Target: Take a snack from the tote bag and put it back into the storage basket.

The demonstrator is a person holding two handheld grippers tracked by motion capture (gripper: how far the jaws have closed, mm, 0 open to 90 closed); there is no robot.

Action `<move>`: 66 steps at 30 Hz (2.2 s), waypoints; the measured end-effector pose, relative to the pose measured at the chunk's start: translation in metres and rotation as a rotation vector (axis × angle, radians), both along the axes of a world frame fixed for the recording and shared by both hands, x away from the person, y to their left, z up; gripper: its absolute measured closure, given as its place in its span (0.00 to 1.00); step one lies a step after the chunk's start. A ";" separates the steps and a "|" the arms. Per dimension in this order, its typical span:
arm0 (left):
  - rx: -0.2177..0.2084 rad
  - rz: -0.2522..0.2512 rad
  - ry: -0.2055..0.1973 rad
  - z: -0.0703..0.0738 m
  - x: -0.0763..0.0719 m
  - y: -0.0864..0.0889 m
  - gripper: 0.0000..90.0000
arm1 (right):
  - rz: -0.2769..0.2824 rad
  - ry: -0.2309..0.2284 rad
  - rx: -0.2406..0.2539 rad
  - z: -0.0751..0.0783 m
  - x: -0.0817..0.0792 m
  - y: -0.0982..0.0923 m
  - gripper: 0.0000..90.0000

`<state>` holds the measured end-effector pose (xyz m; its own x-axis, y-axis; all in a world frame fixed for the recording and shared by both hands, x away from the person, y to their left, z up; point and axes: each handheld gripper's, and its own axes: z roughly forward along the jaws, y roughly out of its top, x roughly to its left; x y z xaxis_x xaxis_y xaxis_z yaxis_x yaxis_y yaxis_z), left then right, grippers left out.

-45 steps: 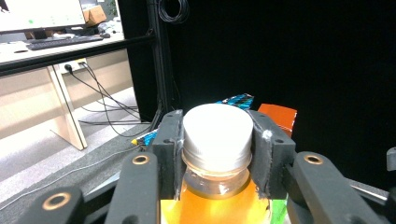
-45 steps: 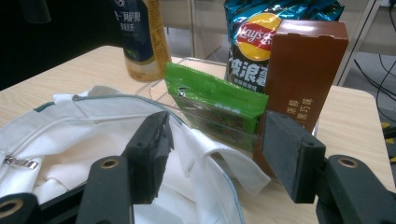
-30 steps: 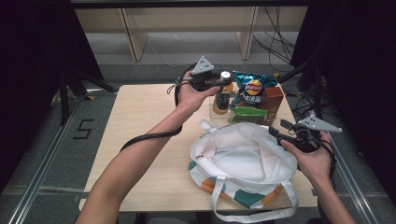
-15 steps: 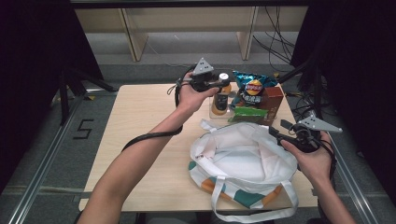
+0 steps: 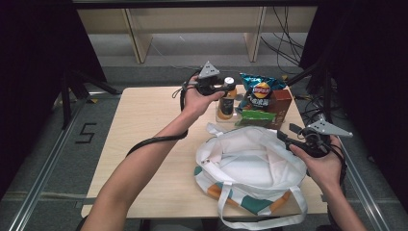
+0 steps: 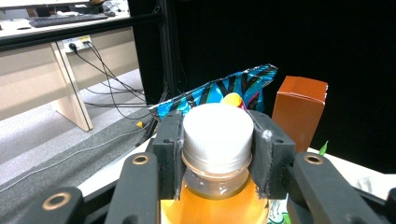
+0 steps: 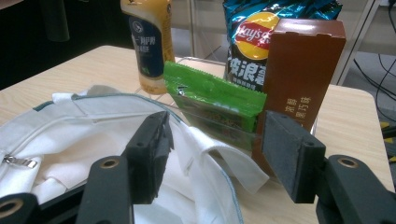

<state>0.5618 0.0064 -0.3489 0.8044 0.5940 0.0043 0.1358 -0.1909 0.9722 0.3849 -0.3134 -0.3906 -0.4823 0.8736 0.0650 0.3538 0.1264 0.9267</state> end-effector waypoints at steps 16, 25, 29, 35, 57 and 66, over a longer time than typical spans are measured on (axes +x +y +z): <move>0.019 0.010 0.015 -0.011 0.001 0.000 0.65 | -0.012 0.004 0.023 0.000 -0.002 0.003 0.47; 0.029 0.011 0.026 -0.018 0.001 -0.001 0.65 | -0.014 -0.018 0.015 -0.001 -0.001 0.002 0.47; 0.030 0.011 0.028 -0.019 0.001 -0.001 0.65 | -0.015 -0.019 0.012 -0.002 0.000 0.002 0.47; 0.035 0.012 0.030 -0.021 0.001 -0.001 0.65 | -0.011 -0.017 0.008 -0.002 0.000 0.002 0.47; 0.051 0.019 0.049 -0.033 0.001 -0.002 0.65 | -0.003 0.019 0.013 -0.001 -0.001 0.003 0.47; 0.058 0.018 0.059 -0.038 0.003 -0.003 0.65 | -0.002 0.022 0.011 -0.001 -0.001 0.002 0.47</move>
<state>0.5644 0.0029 -0.3874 0.7934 0.6087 -0.0081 0.1965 -0.2436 0.9497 0.3835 -0.3112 -0.3920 -0.4790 0.8737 0.0848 0.3743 0.1160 0.9200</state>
